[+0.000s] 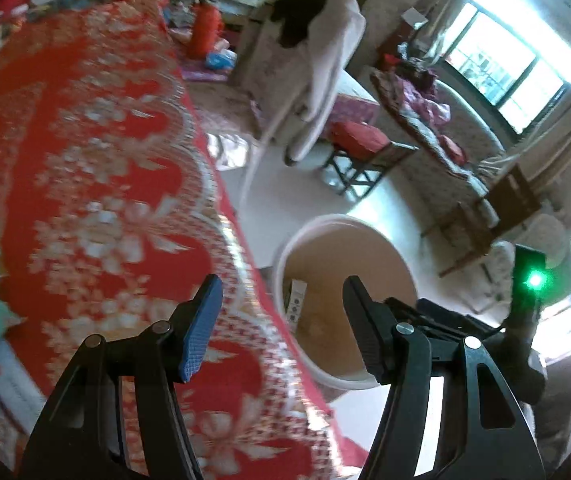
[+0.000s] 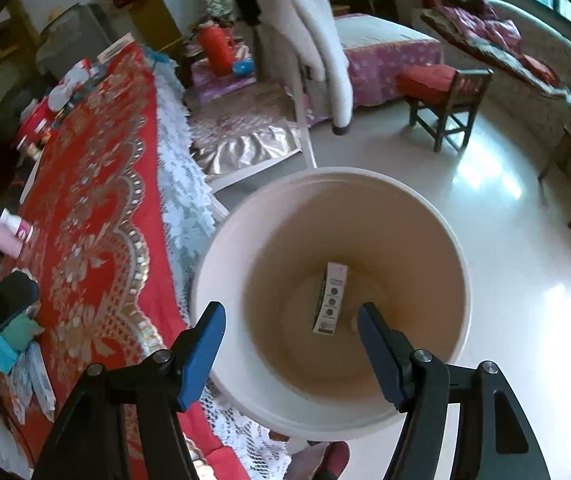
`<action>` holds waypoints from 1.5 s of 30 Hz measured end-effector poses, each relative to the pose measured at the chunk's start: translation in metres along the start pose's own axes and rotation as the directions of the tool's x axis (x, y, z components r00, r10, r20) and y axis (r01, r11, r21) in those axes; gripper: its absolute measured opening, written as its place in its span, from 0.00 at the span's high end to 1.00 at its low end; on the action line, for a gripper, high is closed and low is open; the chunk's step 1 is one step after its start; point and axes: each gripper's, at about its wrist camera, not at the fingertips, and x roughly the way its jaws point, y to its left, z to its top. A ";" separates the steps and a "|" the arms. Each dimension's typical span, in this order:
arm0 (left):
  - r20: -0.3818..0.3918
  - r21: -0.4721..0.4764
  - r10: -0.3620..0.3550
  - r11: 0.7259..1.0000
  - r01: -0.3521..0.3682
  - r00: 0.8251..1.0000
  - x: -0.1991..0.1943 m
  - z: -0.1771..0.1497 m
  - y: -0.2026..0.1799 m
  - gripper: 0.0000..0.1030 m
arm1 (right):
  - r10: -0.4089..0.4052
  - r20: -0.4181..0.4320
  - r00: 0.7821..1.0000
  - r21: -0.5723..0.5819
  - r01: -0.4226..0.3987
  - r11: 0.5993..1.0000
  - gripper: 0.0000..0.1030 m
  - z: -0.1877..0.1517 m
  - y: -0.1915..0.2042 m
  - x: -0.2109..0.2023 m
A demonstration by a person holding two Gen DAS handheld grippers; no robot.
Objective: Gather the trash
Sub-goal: 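Move both tools back over the table toward the blue packet and green cloth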
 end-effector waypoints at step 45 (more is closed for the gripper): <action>0.180 -0.199 0.415 0.903 -0.380 0.892 -0.134 -0.033 0.145 0.41 | 0.189 -0.022 0.982 -0.381 -0.183 0.906 0.32 -0.006 0.223 -0.008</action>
